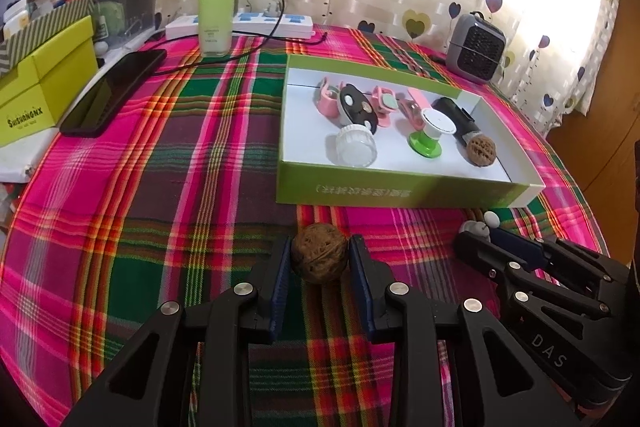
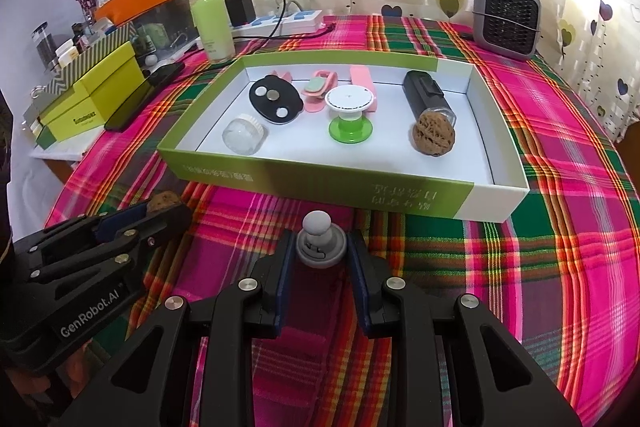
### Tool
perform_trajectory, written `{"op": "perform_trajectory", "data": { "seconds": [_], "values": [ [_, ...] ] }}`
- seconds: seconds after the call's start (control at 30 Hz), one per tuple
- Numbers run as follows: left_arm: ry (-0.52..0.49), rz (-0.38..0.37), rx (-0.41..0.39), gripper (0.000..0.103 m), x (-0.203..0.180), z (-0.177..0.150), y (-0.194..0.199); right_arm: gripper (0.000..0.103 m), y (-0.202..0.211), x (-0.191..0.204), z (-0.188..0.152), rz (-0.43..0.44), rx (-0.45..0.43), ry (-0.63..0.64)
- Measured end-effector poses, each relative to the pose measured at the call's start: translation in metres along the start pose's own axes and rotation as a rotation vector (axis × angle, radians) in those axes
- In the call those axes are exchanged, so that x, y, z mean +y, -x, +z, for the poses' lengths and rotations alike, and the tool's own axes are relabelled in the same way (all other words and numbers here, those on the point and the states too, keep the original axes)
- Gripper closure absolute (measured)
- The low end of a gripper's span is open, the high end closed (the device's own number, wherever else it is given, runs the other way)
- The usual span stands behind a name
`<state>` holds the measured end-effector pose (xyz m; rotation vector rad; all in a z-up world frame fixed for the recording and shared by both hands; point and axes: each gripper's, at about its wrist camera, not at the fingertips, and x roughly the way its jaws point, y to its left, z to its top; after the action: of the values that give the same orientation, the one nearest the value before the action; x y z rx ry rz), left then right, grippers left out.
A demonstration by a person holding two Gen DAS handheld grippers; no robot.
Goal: Organize objects
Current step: 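Carry the walnut and white stand over into the white box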
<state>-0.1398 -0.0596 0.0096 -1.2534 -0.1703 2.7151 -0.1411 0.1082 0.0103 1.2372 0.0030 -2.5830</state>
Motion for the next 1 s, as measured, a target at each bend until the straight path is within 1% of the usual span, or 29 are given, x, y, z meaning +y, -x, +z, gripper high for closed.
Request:
{"op": "perform_trajectory", "data": {
  "seconds": [0.5, 0.87, 1.0],
  "values": [
    [-0.053, -0.003, -0.046, 0.076, -0.02, 0.0, 0.023, 0.076, 0.024, -0.003, -0.003, 0.03, -0.046, 0.005],
    [-0.079, -0.011, -0.036, 0.076, -0.037, -0.007, 0.023, 0.076, 0.031, -0.014, -0.011, 0.039, -0.051, -0.013],
    [-0.096, -0.016, -0.041, 0.076, -0.045, -0.006, 0.024, 0.076, 0.037, -0.021, -0.01, 0.04, -0.067, -0.027]
  ]
}}
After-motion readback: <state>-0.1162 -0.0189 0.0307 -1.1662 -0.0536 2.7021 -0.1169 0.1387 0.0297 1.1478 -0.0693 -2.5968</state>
